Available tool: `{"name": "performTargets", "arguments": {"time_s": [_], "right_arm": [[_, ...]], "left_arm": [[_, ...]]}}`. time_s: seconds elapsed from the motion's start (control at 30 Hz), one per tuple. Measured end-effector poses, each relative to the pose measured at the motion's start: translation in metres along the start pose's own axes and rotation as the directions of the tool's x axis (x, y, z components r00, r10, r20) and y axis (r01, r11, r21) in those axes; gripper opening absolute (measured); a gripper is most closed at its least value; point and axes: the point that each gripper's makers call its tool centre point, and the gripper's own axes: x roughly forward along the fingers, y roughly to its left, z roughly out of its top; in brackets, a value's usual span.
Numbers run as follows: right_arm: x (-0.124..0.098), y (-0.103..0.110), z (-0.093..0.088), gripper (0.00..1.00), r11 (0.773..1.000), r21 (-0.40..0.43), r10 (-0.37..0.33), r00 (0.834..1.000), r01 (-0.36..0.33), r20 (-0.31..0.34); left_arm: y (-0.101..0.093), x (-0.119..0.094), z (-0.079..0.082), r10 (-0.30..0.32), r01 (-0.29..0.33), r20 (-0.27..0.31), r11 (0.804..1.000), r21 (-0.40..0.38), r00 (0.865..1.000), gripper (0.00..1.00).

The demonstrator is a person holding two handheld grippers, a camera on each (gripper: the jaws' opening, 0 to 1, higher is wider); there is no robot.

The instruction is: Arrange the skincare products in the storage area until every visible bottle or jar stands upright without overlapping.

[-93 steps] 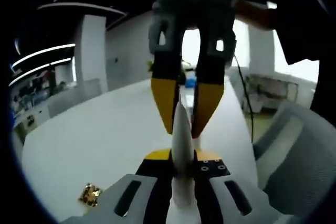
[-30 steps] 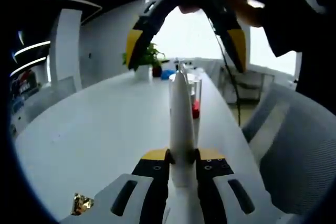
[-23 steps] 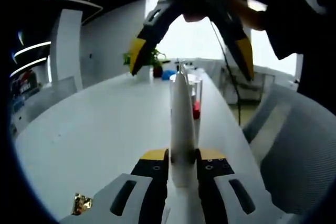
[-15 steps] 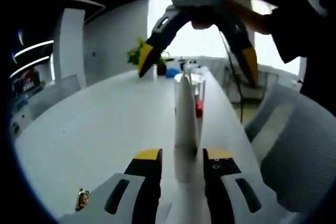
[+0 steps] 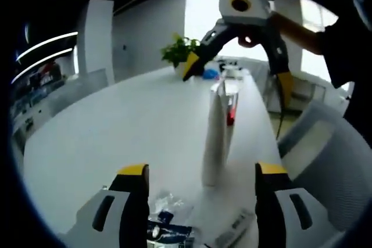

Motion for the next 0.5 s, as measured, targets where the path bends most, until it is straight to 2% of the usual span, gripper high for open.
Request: {"name": "performTargets", "arguments": {"time_s": [0.03, 0.2, 0.37, 0.5], "right_arm": [[0.000, 0.001, 0.000, 0.99, 1.000, 0.005, -0.001, 1.000, 0.001, 0.005], [-0.001, 0.004, -0.005, 0.99, 0.999, 0.028, -0.027, 0.999, 0.027, 0.017], [-0.004, 0.003, -0.004, 0.99, 0.997, 0.055, -0.062, 0.997, 0.059, 0.054], [-0.007, 0.010, -0.005, 0.99, 0.994, 0.076, -0.085, 0.993, 0.080, 0.075]], "left_arm": [[0.002, -0.002, -0.001, 0.018, -0.018, -0.009, 1.000, -0.003, 1.000, 0.75], [0.001, -0.012, -0.003, 0.042, -0.043, -0.031, 0.999, -0.005, 0.999, 0.85], [-0.005, -0.024, -0.002, 0.057, -0.058, -0.051, 0.998, -0.016, 0.997, 0.96], [-0.008, -0.032, 0.000, 0.072, -0.073, -0.060, 0.997, -0.016, 0.996, 0.97]]}}
